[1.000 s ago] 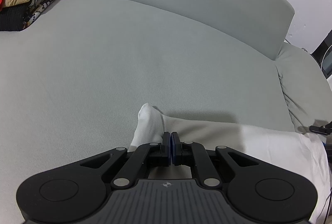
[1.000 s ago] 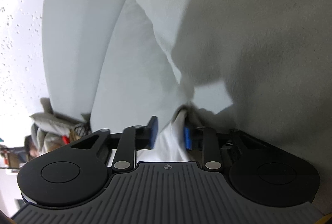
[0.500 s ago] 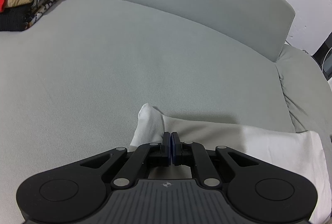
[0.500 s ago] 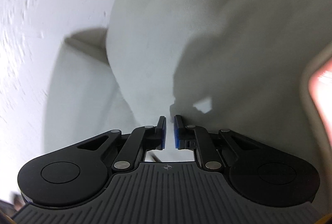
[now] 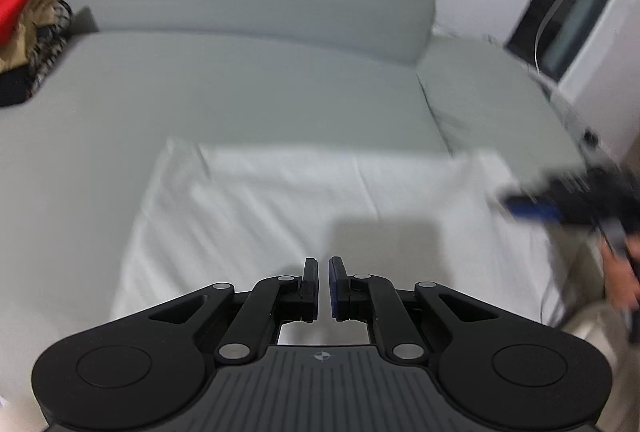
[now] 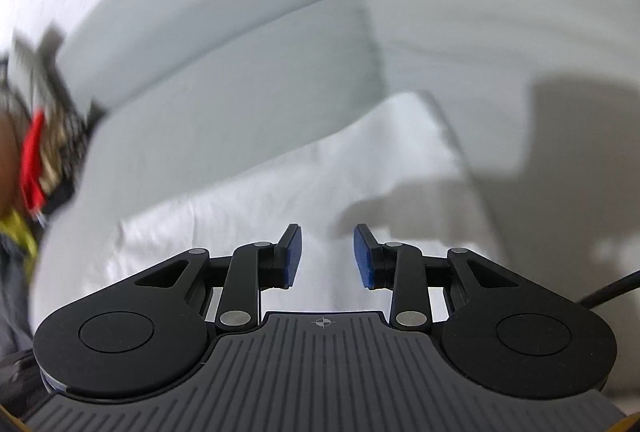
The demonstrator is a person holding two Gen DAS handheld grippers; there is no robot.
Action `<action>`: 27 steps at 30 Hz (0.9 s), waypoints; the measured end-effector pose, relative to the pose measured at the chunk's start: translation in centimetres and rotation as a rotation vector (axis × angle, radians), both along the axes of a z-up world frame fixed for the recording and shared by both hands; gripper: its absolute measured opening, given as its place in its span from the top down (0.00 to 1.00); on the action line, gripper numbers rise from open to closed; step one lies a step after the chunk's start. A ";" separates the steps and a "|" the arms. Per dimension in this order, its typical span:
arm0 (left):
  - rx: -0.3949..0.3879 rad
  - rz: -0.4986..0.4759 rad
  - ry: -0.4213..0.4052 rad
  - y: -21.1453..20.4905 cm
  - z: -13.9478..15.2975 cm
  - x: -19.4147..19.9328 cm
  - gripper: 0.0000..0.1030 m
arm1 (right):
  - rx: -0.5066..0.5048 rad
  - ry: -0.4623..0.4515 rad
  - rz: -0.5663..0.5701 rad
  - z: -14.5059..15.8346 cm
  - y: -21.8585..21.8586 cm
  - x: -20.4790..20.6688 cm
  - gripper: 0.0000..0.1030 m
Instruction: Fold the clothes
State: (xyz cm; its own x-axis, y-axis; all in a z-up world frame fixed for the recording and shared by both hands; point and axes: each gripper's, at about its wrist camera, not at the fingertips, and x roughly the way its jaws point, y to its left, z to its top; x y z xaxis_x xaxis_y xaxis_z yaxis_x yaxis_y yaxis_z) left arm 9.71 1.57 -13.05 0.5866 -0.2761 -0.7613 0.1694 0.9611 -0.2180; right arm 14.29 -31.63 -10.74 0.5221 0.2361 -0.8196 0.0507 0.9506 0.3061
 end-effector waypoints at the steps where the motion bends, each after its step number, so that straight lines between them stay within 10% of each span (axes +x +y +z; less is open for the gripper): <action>1: 0.023 -0.001 0.008 -0.2 -0.8 -0.5 0.92 | -0.051 0.009 0.024 -0.7 1.7 0.5 0.67; 5: 0.062 0.034 0.014 0.9 -2.0 -2.3 0.92 | -0.249 0.036 0.057 -2.2 4.1 0.2 0.67; 7: 0.056 0.068 0.044 1.8 -1.9 -2.6 0.92 | -0.279 0.088 -0.001 -2.3 2.2 -1.8 1.00; 13: 0.088 0.061 0.112 2.3 -1.4 -4.1 0.92 | -0.158 0.153 -0.152 -0.3 -2.5 -7.5 0.99; 16: 0.052 0.028 0.087 2.1 -0.4 -6.0 0.92 | -0.174 0.066 -0.153 1.9 -2.0 -10.0 0.65; 22: 0.033 -0.045 -0.053 -1.0 -0.5 -7.2 0.92 | 0.106 0.018 -0.018 0.5 2.0 -9.8 0.64; 27: 0.179 -0.062 -0.050 -3.0 -2.9 -7.0 0.89 | 0.024 -0.019 0.114 -2.8 6.7 -11.1 0.68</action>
State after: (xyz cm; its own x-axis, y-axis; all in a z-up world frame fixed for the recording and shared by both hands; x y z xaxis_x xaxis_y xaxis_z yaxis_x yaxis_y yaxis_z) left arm 2.70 -1.46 -15.97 0.6113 -0.1755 -0.7717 0.2361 0.9711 -0.0338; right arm 3.19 -24.93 -13.53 0.5056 0.3143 -0.8035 -0.0635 0.9423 0.3286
